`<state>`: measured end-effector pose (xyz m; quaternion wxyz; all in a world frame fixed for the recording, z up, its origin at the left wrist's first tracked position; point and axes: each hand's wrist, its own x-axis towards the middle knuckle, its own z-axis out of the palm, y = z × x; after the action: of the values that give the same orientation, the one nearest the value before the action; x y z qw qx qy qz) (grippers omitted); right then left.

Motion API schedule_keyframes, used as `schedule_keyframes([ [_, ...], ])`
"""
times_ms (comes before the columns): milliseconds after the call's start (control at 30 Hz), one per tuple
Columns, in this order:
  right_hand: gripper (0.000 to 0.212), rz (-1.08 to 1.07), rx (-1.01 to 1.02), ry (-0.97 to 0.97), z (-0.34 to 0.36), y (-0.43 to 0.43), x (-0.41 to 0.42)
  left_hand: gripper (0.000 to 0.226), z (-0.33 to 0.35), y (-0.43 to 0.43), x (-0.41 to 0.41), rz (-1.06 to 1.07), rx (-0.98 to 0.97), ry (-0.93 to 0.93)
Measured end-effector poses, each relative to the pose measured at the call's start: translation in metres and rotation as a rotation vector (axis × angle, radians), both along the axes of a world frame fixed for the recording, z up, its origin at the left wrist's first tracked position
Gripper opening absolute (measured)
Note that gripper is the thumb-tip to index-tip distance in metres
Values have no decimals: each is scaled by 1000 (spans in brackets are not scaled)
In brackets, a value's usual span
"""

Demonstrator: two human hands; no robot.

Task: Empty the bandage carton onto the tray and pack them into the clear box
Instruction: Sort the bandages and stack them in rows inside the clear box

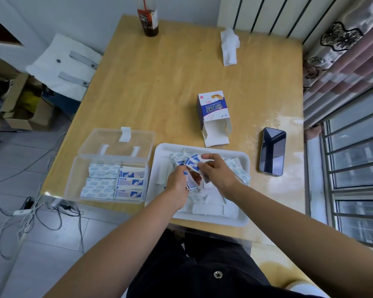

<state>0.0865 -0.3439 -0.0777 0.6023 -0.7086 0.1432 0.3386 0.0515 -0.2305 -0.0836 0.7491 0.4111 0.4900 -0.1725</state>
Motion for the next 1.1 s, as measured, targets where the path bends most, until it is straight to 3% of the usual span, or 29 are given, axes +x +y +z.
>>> schedule_keyframes([
  [200, 8, -64, -37, -25, 2, 16, -10, 60, 9, -16, 3, 138, -173, -142],
  [333, 16, -26, -80, -93, 7, 18, -13, 33, 9, -28, -1, 39, 1, -134],
  [433, 16, -17, -62, -149, 8, 10, -15, 40, 7, -28, -1, 15, 97, -122],
  [533, 35, -4, 24, 56, 7, -2, -11, 39, 12, -28, -1, -40, 113, -158],
  [600, 29, 92, 46, 100, 6, -13, -6, 32, 10, -25, -4, -136, 158, -216],
  [667, 16, 228, -113, -90, 2, -25, 1, 19, 0, -17, -10, -296, 327, -263],
  [733, 8, 303, -277, -313, -3, -35, 4, 25, -13, -4, -14, -455, 531, -322],
  [867, 15, 429, -505, -640, -27, -44, -4, 20, -26, 6, -16, -812, 843, -395],
  [967, 19, 502, -601, -719, -45, -42, -14, 17, -31, 1, -20, -958, 967, -366],
  [1100, 33, 483, -647, -696, -53, -50, -19, 23, -35, -3, -27, -998, 1073, -371],
])
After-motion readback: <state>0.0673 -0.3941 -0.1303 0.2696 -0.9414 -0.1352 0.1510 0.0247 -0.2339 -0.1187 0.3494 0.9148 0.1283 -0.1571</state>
